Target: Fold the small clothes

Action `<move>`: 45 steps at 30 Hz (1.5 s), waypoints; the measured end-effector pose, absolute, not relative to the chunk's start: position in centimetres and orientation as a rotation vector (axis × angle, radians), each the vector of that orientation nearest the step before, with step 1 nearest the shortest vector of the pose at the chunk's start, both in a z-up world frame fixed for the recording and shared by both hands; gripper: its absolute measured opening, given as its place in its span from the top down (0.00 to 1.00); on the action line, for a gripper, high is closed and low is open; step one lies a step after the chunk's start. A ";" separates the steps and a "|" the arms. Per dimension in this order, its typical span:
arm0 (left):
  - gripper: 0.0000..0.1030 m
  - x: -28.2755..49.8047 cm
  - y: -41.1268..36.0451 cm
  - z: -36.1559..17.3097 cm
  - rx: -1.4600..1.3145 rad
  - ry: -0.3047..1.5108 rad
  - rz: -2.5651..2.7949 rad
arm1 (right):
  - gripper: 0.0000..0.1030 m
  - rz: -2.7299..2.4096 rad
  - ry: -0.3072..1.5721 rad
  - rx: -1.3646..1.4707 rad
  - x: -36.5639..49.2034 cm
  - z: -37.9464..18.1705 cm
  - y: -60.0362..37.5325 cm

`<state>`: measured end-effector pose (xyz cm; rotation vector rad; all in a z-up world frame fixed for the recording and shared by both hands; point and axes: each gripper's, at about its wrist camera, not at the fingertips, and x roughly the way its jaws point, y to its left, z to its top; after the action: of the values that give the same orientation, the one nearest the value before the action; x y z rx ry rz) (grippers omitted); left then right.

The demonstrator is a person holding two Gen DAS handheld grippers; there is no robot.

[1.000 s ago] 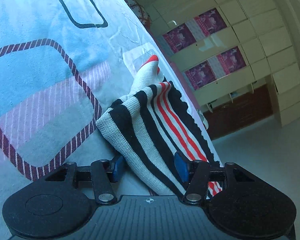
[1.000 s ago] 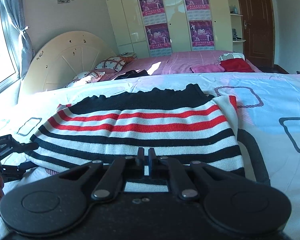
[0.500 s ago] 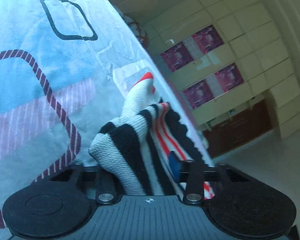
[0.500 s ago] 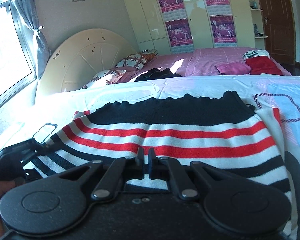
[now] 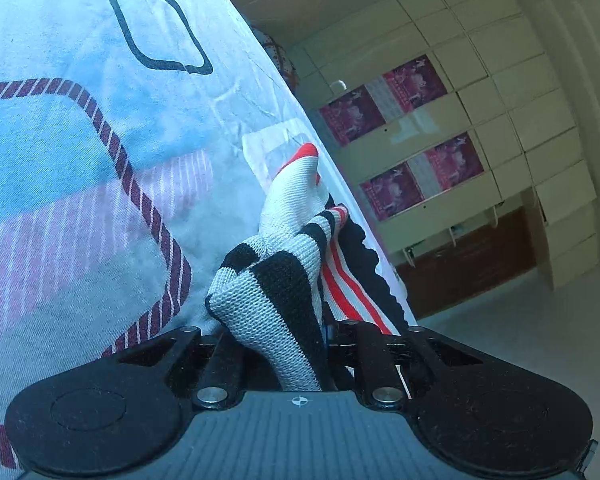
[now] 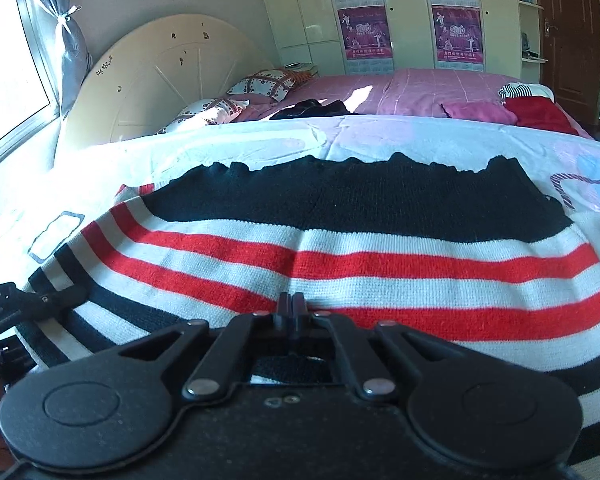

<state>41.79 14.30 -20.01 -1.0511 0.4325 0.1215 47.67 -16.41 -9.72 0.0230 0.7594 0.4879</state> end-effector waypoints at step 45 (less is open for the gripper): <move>0.27 47.2 -0.8 -5.8 -0.336 0.643 -0.373 | 0.39 0.227 0.623 0.929 41.0 -9.9 -42.2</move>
<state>47.24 -0.80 -5.82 -0.3356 0.6432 -0.3733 41.01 -42.20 -9.93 0.9291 0.6234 0.2272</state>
